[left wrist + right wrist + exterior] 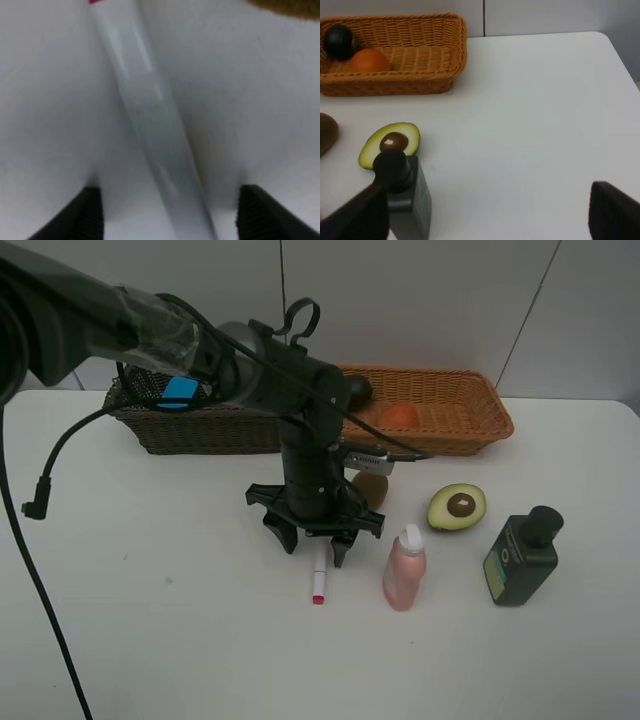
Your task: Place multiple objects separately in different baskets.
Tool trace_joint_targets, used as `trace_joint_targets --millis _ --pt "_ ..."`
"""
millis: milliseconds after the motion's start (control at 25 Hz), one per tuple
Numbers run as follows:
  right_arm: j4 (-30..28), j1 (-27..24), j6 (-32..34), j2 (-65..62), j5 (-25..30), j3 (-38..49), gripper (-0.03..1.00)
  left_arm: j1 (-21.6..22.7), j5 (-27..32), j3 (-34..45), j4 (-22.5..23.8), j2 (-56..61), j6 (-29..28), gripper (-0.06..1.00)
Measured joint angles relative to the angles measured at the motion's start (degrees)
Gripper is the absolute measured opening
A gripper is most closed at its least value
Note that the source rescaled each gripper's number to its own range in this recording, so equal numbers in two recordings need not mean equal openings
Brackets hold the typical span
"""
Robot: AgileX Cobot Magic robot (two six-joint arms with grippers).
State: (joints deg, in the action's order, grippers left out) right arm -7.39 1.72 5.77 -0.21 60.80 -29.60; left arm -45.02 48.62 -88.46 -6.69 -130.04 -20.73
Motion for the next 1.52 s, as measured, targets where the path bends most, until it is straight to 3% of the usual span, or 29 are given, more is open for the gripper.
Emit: trace_joint_targets --millis 160,240,680,1040,1200,1520 --pt "0.0 0.0 0.0 0.0 0.0 0.0 1.00 0.0 0.2 0.0 -0.3 0.0 0.0 0.09" --pt "0.0 0.0 0.0 0.0 0.0 0.0 1.00 0.0 0.3 0.0 -0.3 0.0 0.0 0.00" --pt "0.0 0.0 0.0 0.0 0.0 0.0 1.00 0.0 0.8 0.0 -0.3 0.7 1.2 0.00" --pt "0.0 0.0 0.0 0.0 0.0 0.0 1.00 1.9 0.8 0.0 -0.7 14.7 3.1 0.00" --pt "0.0 0.0 0.0 0.0 0.0 0.0 1.00 8.8 0.5 0.0 -0.5 19.1 3.8 0.00" --pt "0.0 0.0 0.0 0.0 0.0 0.0 1.00 28.9 -1.4 0.0 0.2 20.8 11.9 0.00"
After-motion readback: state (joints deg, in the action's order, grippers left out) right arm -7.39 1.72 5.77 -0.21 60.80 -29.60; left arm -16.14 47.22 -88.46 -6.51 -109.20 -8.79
